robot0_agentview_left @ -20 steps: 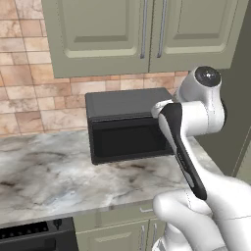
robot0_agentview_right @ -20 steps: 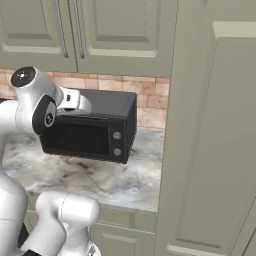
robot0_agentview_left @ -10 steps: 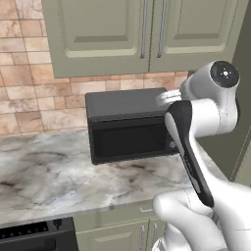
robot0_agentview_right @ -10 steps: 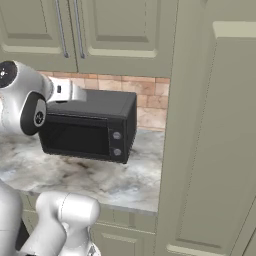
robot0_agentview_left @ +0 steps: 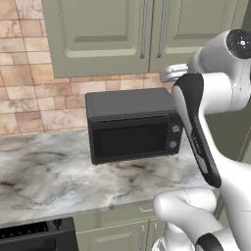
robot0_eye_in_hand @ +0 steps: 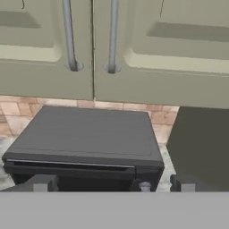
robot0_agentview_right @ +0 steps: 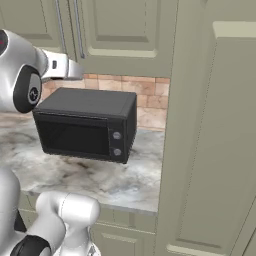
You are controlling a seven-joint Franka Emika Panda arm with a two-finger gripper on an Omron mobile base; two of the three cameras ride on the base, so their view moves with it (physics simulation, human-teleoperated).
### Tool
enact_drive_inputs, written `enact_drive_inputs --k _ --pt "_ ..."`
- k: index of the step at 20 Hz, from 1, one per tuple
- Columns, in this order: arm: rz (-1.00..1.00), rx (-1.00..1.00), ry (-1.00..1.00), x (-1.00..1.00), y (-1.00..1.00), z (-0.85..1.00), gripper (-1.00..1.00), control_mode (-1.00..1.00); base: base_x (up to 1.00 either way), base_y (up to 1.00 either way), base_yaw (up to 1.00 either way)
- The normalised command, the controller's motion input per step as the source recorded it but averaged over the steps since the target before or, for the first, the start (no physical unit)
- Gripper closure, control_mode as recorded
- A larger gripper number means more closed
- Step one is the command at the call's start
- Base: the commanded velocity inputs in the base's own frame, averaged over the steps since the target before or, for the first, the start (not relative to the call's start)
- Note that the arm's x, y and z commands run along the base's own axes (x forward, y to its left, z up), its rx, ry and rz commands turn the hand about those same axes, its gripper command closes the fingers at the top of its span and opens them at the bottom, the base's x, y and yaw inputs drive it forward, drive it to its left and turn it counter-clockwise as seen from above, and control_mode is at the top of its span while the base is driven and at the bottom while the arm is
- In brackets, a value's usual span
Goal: Open the cabinet and move the ladle to the pot. Then close the cabinet.
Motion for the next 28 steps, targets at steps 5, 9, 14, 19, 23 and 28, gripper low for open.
enact_drive_inputs --k 5,9,14,19,23,28 --pt "0.0 0.0 -0.02 0.0 0.0 0.58 -1.0 -1.0 0.0 0.0 0.0" --pt "-0.01 0.0 -0.03 0.04 0.0 0.38 -1.0 -1.0 0.0 0.0 0.0" --pt "0.0 0.0 -0.01 0.13 0.0 0.15 -1.0 -1.0 0.0 0.0 0.0" --pt "0.0 0.0 0.0 0.42 0.0 0.0 -1.0 -1.0 0.0 0.0 0.0" --pt "0.0 0.0 0.0 0.48 0.0 0.0 -1.0 -1.0 0.0 0.0 0.0" --pt "0.0 0.0 0.0 0.51 0.0 0.0 -1.0 -1.0 0.0 0.0 0.0"
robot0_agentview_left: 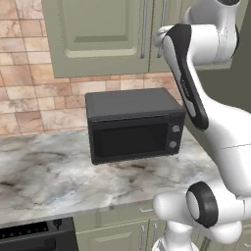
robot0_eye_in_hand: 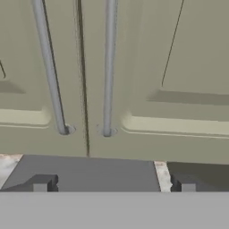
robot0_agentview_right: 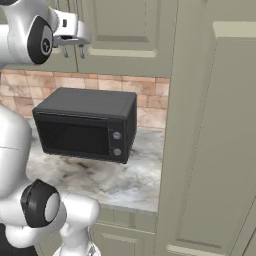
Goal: Open the cabinet and move the ladle to the pot. Then close the cabinet.
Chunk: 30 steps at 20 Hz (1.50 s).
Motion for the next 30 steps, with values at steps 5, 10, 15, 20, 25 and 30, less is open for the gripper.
enact_drive_inputs --k 5,10,15,20,25,30 --pt "0.0 0.0 0.0 0.43 0.0 -0.03 -1.0 -1.0 0.0 0.0 0.0" --pt "0.0 0.0 -0.01 0.38 0.03 -0.05 -1.0 -1.0 0.0 0.0 0.0" --pt "0.0 0.0 0.0 0.43 0.04 -0.02 -1.0 -1.0 0.0 0.0 0.0" --pt "0.0 0.01 0.01 0.38 0.01 -0.03 -1.0 -1.0 0.0 0.0 0.0" --pt "0.0 0.0 0.0 0.37 0.0 -0.11 -1.0 -1.0 0.0 0.0 0.0" --pt "0.0 0.0 0.0 0.3 0.01 -0.14 -1.0 -1.0 0.0 0.0 0.0"
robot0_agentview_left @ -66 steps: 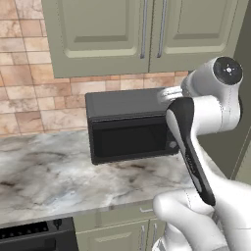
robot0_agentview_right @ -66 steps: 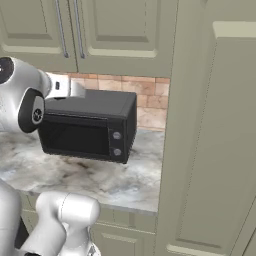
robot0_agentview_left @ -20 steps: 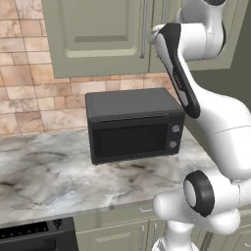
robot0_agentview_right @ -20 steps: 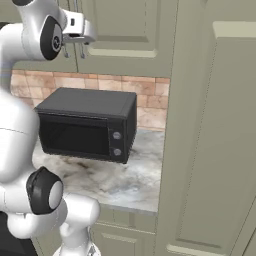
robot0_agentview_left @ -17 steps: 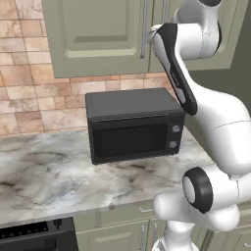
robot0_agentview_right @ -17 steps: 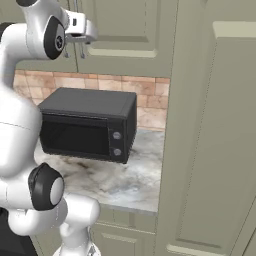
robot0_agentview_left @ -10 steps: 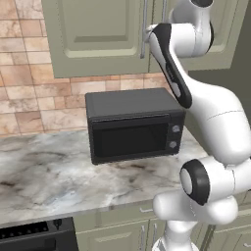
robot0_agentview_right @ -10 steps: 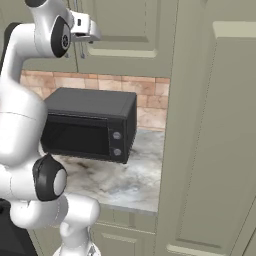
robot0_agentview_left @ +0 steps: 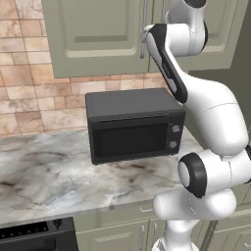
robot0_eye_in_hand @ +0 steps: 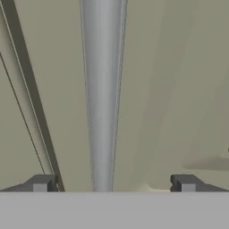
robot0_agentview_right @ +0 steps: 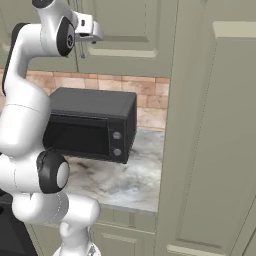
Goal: Open the cabinet and move the ladle to the pot. Then close the cabinet.
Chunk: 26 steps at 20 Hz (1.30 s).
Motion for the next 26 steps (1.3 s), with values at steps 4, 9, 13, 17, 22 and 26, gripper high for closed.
enact_drive_inputs --k 4,9,13,17,22,26 --pt "0.0 0.0 0.0 0.26 0.03 -0.17 -1.0 -1.0 0.0 0.0 0.0" --pt "0.0 0.0 0.0 0.2 0.07 -0.18 1.0 -1.0 0.0 0.0 0.0" --pt "0.0 0.04 0.0 0.09 0.0 -0.18 1.0 -1.0 0.0 0.0 0.0" --pt "0.0 0.06 0.0 0.1 0.0 -0.19 1.0 -1.0 0.0 0.0 0.0" --pt "0.0 0.06 0.0 0.09 0.0 -0.27 1.0 -1.0 0.0 0.0 0.0" --pt "0.0 0.03 0.0 0.0 0.0 -0.22 1.0 -1.0 0.0 0.0 0.0"
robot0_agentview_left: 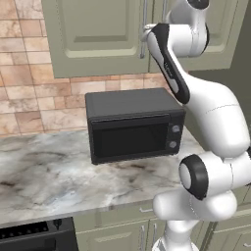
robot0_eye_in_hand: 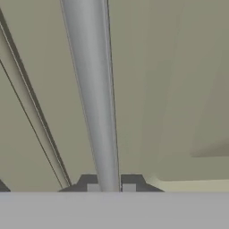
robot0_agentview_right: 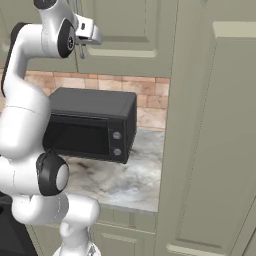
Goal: Open the cabinet and move the ladle to the pot. Then close the cabinet.
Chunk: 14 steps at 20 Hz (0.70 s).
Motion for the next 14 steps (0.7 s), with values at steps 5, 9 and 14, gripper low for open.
enact_drive_inputs --k 5,9,14 --pt "0.05 0.01 0.03 -0.27 -0.23 -0.01 1.0 -1.0 0.0 0.0 0.0" --pt "0.06 0.01 0.01 -0.74 -0.48 0.15 1.0 -1.0 0.0 0.0 0.0" --pt "0.06 0.0 -0.03 -0.79 -0.6 0.14 1.0 -1.0 0.0 0.0 0.0"
